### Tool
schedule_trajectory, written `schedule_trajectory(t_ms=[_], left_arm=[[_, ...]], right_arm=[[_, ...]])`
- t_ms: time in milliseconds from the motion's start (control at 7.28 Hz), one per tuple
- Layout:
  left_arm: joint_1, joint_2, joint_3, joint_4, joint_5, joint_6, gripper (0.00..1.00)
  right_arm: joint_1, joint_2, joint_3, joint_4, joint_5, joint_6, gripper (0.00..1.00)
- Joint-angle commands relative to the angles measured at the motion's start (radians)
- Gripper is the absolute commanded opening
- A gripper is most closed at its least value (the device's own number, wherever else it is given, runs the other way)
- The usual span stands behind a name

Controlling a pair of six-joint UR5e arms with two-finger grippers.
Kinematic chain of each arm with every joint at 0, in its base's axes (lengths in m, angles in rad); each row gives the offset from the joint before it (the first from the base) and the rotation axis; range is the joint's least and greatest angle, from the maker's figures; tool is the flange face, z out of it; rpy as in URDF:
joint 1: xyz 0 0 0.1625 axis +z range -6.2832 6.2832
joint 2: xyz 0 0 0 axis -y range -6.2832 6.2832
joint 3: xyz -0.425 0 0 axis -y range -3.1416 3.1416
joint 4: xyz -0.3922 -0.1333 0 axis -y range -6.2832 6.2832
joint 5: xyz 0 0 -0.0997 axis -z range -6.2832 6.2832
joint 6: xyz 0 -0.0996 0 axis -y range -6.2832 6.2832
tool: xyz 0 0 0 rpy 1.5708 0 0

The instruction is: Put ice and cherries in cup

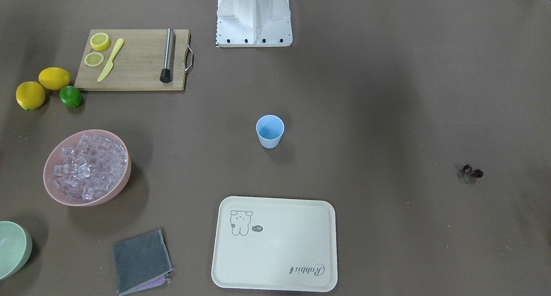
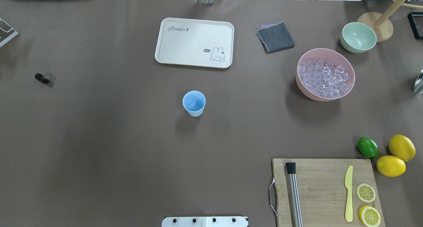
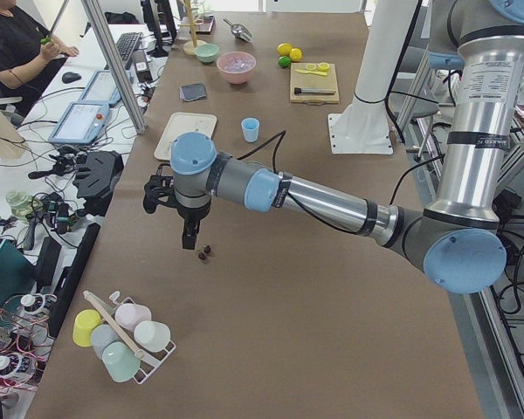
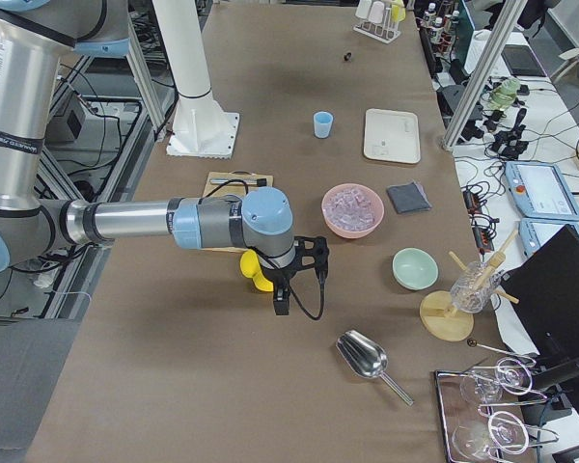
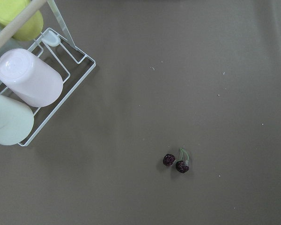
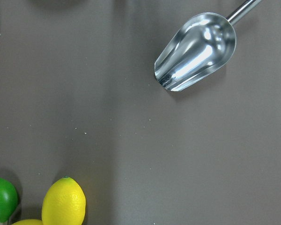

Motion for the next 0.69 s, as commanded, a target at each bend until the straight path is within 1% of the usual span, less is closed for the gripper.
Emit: schedule_trajectory(t_ms=[0,412,549], left_arm=[[0.000,-0.002,0.002,0.000,0.000,0.002,0.98],[0.000,0.000,0.014,0.009,0.006,0.002,0.98],[0.000,0.000,0.033,0.011,0.005,0.011,0.98]], right_arm=[[0.000,0.000,-0.001,0.000,0.000,0.000,0.99],[0.000,0.000,-0.002,0.000,0.000,0.000,1.00],[0.000,0.000,-0.003,0.000,0.000,0.000,0.99]])
